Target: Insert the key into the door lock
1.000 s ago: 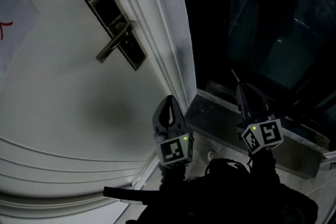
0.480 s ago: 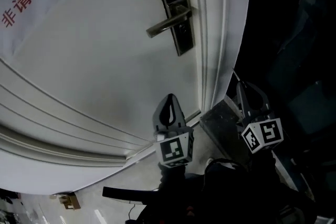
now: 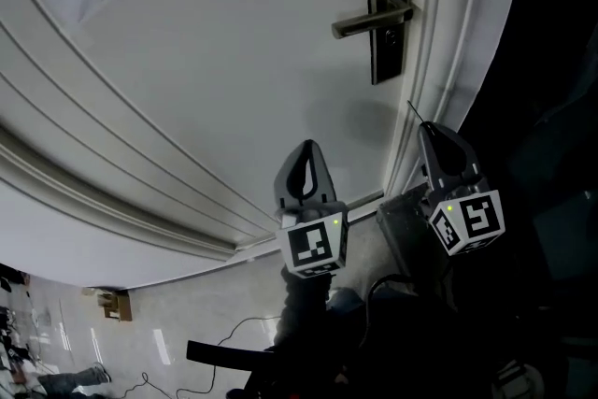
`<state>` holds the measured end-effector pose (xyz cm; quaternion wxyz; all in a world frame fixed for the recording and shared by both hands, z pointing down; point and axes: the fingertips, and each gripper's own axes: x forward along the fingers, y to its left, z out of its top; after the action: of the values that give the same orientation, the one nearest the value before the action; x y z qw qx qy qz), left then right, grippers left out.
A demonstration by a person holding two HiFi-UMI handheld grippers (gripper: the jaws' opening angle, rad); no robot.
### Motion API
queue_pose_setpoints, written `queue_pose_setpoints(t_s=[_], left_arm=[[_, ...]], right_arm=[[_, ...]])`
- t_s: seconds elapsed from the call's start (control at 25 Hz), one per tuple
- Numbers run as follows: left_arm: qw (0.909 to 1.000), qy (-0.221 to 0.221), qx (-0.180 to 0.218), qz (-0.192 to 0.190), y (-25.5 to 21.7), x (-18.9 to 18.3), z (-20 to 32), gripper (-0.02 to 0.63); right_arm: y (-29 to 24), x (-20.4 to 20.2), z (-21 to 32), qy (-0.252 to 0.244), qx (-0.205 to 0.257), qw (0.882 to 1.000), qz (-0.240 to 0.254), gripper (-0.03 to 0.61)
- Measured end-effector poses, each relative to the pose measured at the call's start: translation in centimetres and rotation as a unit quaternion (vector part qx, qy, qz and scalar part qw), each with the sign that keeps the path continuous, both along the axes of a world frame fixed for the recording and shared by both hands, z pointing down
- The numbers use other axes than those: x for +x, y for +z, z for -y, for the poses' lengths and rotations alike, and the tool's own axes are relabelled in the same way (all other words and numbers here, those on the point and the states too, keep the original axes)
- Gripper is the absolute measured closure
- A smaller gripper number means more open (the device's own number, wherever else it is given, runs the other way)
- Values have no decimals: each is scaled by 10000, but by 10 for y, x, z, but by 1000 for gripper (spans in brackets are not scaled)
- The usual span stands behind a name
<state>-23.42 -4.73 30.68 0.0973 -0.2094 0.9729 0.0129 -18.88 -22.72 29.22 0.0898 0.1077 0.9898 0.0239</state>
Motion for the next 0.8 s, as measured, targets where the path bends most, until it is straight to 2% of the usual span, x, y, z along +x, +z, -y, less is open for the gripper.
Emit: queue_pose_setpoints(t_s=[0.24,0.48,0.64,0.8], left_arm=[[9999,-140,-2,75,-13,-8,-20,612],[10000,60,-17,72,-22,-19,-16,612],[9997,221,-92,62,-21,-27,-6,612],[9989,478,0,5,-20,-33,7,612]], right_arm=[[-13,-16,-33,-182,165,9997,96,566],[-22,-28,-54,-239,337,9990,173,566],[-26,-38,-55,-147,669,9974,219,566],[-34,-49,-46,38,1241,9919,281,566]])
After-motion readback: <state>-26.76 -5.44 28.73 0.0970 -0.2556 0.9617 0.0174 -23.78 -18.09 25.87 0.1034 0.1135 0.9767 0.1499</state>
